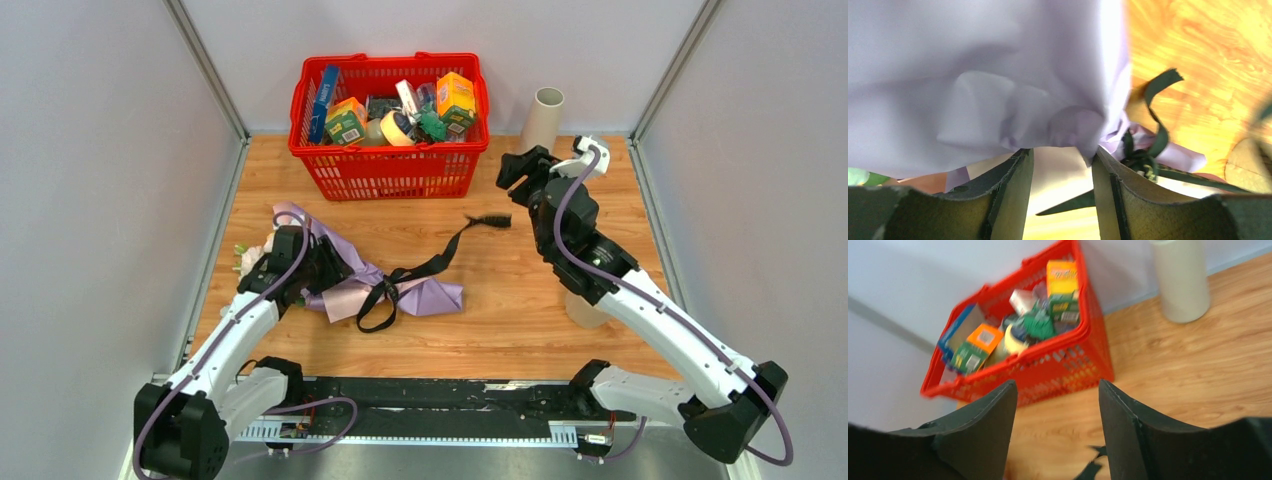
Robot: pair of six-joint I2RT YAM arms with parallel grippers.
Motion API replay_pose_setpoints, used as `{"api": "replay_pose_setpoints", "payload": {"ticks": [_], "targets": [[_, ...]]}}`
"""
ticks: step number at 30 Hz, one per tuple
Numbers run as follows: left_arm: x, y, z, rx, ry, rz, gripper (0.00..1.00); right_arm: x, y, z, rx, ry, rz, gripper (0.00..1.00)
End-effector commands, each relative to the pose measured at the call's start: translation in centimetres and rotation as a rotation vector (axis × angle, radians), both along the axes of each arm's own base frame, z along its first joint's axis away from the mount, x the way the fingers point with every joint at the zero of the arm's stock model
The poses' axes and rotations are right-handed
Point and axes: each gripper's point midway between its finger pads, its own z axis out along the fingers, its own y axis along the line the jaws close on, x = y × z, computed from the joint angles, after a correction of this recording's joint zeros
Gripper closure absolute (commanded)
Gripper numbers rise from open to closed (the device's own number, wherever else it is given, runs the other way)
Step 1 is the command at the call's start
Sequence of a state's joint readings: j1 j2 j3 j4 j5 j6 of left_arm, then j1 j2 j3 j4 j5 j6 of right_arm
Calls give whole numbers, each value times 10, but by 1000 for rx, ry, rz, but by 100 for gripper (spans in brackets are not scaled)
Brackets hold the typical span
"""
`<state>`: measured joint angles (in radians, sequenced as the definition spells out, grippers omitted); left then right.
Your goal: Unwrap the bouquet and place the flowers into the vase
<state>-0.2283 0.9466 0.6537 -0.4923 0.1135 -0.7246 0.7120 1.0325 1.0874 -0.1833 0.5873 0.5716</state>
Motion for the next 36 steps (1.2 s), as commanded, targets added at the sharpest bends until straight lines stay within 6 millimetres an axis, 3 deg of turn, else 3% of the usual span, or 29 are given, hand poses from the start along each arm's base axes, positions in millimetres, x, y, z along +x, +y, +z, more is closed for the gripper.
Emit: {"api": "replay_pose_setpoints", "payload": {"ticks": [1, 6, 11, 20, 23, 28, 36], "targets": [[-2, -4, 45, 6, -92, -84, 44, -44, 51, -52, -20, 157, 364, 34], [-15, -6, 51, -6, -114, -118, 44, -92, 117, -85, -71, 172, 643, 38], [-26, -14, 41, -60, -92, -147, 44, -133, 172, -105, -106, 134, 718, 40], [-35, -13, 9, -77, -34, -119, 44, -135, 236, -184, -248, 281, 756, 45], [-38, -13, 4, -76, -8, -112, 44, -131, 246, -199, -290, 296, 725, 45], [-39, -12, 1, -86, -9, -92, 44, -118, 236, -227, -385, 324, 577, 44], [-35, -14, -7, -98, 4, -81, 44, -103, 228, -251, -448, 374, 401, 46]]}}
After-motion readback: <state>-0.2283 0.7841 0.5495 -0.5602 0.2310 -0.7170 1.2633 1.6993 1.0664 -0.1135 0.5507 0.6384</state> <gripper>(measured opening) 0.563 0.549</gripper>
